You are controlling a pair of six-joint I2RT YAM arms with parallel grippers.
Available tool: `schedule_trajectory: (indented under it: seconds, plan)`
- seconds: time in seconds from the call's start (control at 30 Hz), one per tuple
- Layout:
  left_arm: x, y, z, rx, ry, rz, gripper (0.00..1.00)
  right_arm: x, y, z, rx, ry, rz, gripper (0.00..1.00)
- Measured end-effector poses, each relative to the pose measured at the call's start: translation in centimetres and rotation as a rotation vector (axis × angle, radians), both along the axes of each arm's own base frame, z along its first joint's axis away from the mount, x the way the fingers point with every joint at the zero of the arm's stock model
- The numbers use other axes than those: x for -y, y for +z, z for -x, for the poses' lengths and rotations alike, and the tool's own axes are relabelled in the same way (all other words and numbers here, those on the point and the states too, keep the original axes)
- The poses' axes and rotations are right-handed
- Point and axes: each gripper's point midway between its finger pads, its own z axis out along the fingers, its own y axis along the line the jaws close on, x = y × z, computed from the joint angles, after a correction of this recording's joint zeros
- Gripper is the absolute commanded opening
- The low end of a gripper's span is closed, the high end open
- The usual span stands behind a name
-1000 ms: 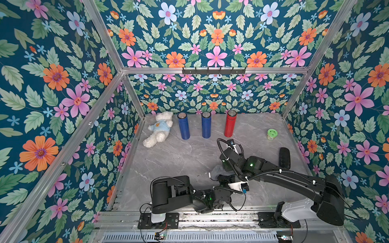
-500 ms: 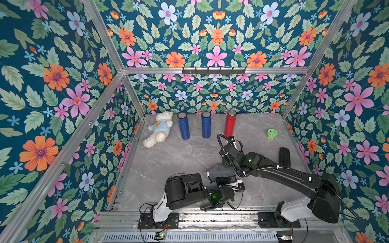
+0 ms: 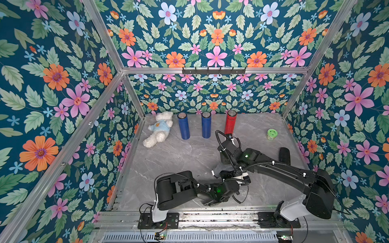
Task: Wipe the surface of the thermos
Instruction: Wipe the dirt from the surface of the thermos.
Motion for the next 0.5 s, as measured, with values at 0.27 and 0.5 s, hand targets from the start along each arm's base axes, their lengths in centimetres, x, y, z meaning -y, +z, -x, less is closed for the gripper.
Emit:
schedule_trajectory:
  seconds: [0.27, 0.5]
  plan:
    - [0.3, -1.7, -2.7, -0.059, 0.037, -0.004, 0.00, -1.4, 0.4, -0.6, 0.007, 0.017, -0.069, 0.00]
    - [-0.5, -7.4, -3.3, -0.119, 0.076, -0.107, 0.00, -2.1, 0.0, -0.7, -0.061, 0.035, -0.087, 0.00]
